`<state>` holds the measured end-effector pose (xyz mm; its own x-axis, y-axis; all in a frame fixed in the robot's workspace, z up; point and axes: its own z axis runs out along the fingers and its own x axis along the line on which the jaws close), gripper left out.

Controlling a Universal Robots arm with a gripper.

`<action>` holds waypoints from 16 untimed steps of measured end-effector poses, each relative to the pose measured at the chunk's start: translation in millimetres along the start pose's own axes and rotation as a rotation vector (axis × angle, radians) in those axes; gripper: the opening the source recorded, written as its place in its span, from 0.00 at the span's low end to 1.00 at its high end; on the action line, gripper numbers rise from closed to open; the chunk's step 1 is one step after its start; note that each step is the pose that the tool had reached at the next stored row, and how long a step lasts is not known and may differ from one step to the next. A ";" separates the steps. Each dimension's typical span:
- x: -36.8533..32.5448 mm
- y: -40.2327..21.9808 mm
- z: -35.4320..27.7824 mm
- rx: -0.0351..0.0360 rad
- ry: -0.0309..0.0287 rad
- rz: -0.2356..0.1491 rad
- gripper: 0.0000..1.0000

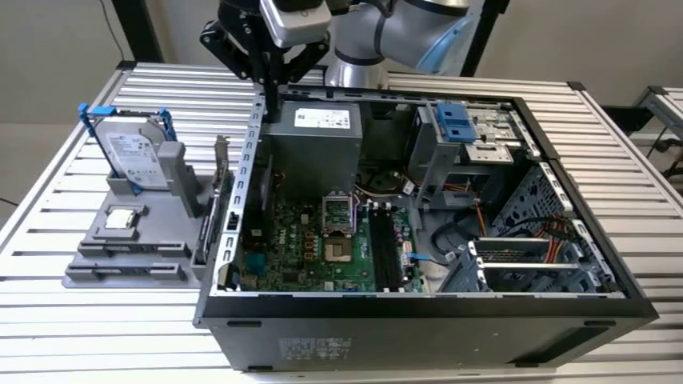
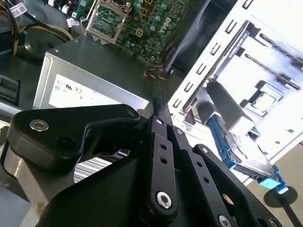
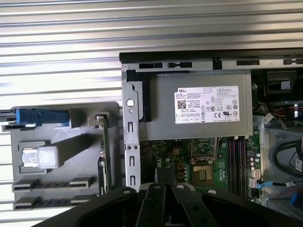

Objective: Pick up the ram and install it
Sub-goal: 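Reach for the ram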

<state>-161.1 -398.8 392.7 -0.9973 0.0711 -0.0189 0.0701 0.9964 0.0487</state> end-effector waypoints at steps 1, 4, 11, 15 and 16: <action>1.4 -0.1 0.0 0.0000 0.0000 0.000 0.00; 5.8 -0.4 -0.3 0.0000 0.0001 0.000 0.00; 17.3 -1.2 -0.7 0.0000 0.0002 0.000 0.00; 24.3 -1.7 -0.8 0.0000 0.0003 0.000 0.00; 26.0 -1.8 -0.9 0.0000 0.0003 0.000 0.00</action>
<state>-187.1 -398.8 392.9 -0.9973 0.0712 -0.0186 0.0702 0.9963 0.0487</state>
